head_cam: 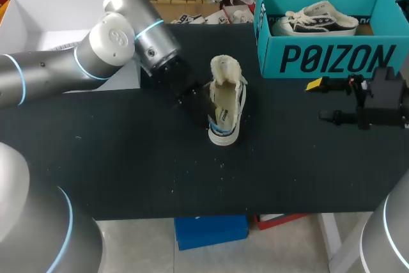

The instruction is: Take the shoe out of the shoebox, open the shoe tongue, remove and reinsert the insole, then place the shoe into the shoebox

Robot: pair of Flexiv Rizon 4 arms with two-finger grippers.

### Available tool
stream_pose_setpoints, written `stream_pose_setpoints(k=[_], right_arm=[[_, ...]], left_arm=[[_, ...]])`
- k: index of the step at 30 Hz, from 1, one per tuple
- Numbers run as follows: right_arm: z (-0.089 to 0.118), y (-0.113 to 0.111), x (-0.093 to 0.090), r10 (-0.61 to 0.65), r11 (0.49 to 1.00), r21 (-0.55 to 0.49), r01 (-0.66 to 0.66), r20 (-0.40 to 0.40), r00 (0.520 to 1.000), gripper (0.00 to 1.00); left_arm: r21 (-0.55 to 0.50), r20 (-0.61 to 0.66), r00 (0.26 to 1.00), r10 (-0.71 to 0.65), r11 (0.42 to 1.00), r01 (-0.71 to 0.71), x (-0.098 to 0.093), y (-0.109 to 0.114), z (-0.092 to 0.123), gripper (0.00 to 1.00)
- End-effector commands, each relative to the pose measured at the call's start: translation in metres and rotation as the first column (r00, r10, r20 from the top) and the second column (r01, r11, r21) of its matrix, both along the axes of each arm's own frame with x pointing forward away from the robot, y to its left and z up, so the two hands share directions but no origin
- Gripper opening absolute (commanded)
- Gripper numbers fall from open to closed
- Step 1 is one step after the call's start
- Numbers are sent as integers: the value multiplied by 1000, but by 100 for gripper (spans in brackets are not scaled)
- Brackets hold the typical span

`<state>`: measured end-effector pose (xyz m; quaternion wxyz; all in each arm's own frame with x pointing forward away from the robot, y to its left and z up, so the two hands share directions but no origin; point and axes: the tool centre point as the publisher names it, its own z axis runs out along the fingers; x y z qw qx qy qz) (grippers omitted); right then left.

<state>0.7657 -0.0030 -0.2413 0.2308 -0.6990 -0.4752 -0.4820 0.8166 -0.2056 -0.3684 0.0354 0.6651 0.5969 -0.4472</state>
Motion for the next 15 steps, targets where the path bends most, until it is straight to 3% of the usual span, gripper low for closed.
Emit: stream_pose_setpoints(k=[1, 15], right_arm=[[0, 0, 0, -1, 1000, -1, 1, -1, 1000, 100], [0, 0, 0, -1, 1000, -1, 1, -1, 1000, 100]], left_arm=[[11, 1, 1000, -2, 1000, 2, 0, 0, 0, 5], [39, 16, 1000, 6, 999, -6, 14, -2, -7, 0]])
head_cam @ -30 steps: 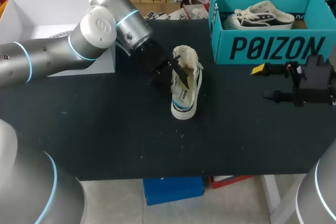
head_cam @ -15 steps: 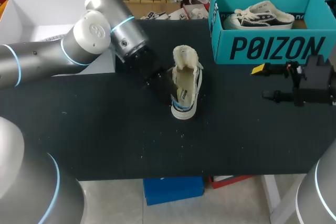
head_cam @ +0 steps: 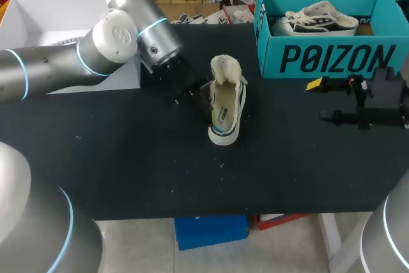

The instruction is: Take the shoe out of the shoebox, open the shoe tongue, remove and reinsert the insole, then place the shoe into the shoebox

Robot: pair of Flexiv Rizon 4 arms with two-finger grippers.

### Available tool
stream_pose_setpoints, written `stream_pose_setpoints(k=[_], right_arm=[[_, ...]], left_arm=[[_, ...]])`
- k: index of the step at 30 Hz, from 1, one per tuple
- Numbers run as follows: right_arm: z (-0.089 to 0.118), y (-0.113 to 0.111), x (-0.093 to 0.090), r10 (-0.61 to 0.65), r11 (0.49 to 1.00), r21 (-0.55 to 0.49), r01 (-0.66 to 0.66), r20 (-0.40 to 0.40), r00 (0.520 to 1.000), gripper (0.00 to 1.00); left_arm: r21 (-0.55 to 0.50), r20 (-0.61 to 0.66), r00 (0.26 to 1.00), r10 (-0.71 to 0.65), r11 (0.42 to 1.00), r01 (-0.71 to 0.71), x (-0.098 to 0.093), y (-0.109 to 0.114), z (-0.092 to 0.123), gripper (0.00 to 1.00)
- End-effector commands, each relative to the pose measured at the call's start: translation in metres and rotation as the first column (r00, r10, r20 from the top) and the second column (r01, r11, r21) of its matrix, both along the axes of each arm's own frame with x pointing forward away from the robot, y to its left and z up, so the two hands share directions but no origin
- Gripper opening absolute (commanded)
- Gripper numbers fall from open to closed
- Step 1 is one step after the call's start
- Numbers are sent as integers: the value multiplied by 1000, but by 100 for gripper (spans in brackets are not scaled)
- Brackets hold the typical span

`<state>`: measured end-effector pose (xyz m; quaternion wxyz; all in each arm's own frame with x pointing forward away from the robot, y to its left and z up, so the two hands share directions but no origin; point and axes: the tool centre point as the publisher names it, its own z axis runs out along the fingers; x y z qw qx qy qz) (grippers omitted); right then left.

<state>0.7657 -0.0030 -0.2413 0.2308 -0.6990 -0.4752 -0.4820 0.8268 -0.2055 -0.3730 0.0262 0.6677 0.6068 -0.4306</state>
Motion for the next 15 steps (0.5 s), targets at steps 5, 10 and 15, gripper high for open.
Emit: stream_pose_setpoints(k=[5, 10, 15], right_arm=[[0, 0, 0, -1, 1000, -1, 1, -1, 1000, 100], [0, 0, 0, -1, 1000, -1, 1, -1, 1000, 100], [0, 0, 0, -1, 1000, -1, 1, -1, 1000, 100]], left_arm=[[-14, 15, 1000, 17, 1000, -17, 9, -6, -3, 0], [-55, 9, 999, 51, 997, -50, 14, -10, -5, 0], [-94, 12, 996, 84, 992, -82, 16, -16, -5, 0]])
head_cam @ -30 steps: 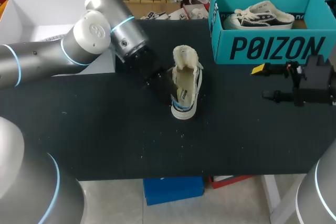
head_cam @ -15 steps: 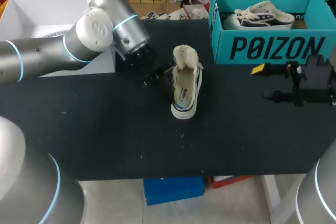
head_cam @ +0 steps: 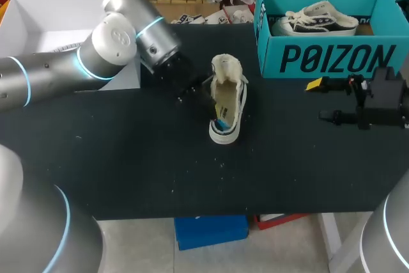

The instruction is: Take the shoe out of the shoebox, open the shoe tongue, remove and reinsert the insole, then place the shoe into the shoebox

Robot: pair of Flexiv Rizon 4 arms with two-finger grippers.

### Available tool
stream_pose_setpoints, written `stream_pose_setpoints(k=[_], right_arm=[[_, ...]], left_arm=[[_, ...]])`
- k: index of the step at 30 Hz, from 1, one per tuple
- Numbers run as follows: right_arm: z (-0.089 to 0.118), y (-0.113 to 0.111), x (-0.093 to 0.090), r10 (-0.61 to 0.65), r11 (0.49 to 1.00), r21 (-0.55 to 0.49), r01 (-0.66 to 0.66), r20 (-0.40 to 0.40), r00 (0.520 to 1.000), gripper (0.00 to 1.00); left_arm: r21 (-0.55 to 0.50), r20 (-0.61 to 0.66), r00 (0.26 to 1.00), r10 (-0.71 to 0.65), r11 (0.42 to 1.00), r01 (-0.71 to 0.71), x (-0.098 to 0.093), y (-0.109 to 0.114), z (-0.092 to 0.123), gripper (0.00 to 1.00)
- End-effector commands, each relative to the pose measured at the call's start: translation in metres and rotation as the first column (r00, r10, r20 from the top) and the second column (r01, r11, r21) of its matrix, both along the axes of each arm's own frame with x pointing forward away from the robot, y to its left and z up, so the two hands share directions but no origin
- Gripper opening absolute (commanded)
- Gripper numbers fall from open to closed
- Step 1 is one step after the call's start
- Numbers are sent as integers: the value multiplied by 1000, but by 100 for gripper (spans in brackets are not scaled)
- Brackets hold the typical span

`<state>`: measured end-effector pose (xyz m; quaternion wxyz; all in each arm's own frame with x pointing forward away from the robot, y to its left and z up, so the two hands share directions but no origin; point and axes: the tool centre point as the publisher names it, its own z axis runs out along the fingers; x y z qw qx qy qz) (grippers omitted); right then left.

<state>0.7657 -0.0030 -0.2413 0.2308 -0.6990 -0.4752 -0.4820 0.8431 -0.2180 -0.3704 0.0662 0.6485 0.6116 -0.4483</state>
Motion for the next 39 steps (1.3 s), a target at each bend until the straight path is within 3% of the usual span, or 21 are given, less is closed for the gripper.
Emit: stream_pose_setpoints(k=[1, 9, 16, 18, 19, 21, 22, 24, 28, 30, 34, 39], right_arm=[[0, 0, 0, -1, 1000, -1, 1, -1, 1000, 100], [0, 0, 0, -1, 1000, -1, 1, -1, 1000, 100], [0, 0, 0, -1, 1000, -1, 1, -1, 1000, 100], [0, 0, 0, -1, 1000, -1, 1, -1, 1000, 100], [0, 0, 0, -1, 1000, -1, 1, -1, 1000, 100], [0, 0, 0, -1, 1000, -1, 1, -1, 1000, 100], [0, 0, 0, -1, 1000, -1, 1, -1, 1000, 100], [0, 0, 0, -1, 1000, -1, 1, -1, 1000, 100], [0, 0, 0, -1, 1000, -1, 1, -1, 1000, 100], [0, 0, 0, -1, 1000, -1, 1, -1, 1000, 100], [0, 0, 0, -1, 1000, -1, 1, -1, 1000, 100], [0, 0, 0, -1, 1000, -1, 1, -1, 1000, 100]], left_arm=[[-25, 11, 1000, 23, 999, -23, 0, -4, -8, 0], [-12, -21, 999, 38, 999, -39, -5, -12, -21, 0], [31, -58, 997, 43, 999, -42, -6, -5, -22, 0], [27, -64, 997, 45, 999, -43, -7, -3, -17, 12], [14, -72, 996, 45, 999, -44, -8, -2, -12, 25], [2, -77, 996, 39, 999, -39, -11, -1, -2, 44], [-2, -76, 997, 28, 1000, -28, -12, 1, 3, 49], [-16, -74, 997, 25, 1000, -26, -13, 2, 15, 51], [-20, -54, 998, 16, 1000, -18, -11, 5, 32, 47], [-13, -27, 999, 16, 1000, -17, -7, 5, 35, 39], [69, 31, 1000, 2, 998, -4, 1, 3, 35, 2], [141, 70, 997, -26, 990, 16, 4, 1, 27, 0]])
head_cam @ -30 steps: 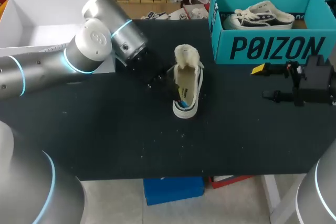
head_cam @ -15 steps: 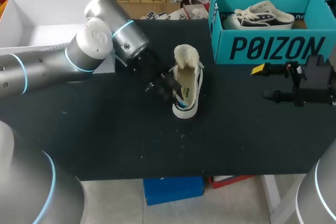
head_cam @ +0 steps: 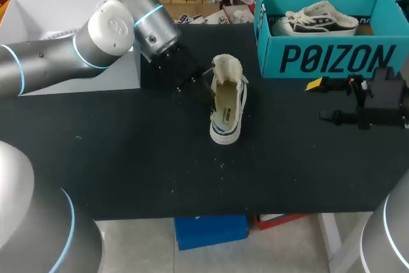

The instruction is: Take the shoe out of the shoebox, open the shoe tongue, remove and reinsert the insole, then place the shoe into the shoebox

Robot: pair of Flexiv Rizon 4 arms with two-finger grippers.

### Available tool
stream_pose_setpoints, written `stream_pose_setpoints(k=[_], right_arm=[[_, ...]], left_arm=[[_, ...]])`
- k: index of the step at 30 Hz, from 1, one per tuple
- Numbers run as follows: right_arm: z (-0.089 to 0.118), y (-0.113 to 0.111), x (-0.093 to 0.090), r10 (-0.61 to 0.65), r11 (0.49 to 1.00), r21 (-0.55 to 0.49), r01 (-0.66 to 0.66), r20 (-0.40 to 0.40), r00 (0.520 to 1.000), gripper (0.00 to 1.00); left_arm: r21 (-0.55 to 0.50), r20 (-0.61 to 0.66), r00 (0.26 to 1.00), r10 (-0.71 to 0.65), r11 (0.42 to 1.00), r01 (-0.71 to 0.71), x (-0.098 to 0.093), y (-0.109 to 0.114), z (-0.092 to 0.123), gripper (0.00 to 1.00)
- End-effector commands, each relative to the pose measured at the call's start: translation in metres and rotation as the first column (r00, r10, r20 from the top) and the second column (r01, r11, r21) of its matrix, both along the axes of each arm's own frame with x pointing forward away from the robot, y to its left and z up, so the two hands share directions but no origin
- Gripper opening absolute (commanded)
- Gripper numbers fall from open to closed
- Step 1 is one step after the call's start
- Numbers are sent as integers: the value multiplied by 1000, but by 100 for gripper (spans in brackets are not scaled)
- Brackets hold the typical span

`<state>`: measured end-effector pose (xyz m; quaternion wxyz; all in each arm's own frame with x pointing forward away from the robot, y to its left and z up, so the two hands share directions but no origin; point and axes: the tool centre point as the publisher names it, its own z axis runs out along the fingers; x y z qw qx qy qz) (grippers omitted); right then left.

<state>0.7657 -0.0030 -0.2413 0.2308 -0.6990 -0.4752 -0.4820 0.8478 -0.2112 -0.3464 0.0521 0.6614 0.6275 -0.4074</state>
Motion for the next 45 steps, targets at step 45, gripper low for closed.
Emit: stream_pose_setpoints(k=[45], right_arm=[[0, 1, 0, -1, 1000, -1, 1, -1, 1000, 100]], left_arm=[[377, 263, 947, -183, 923, 74, -7, -16, -56, 0]])
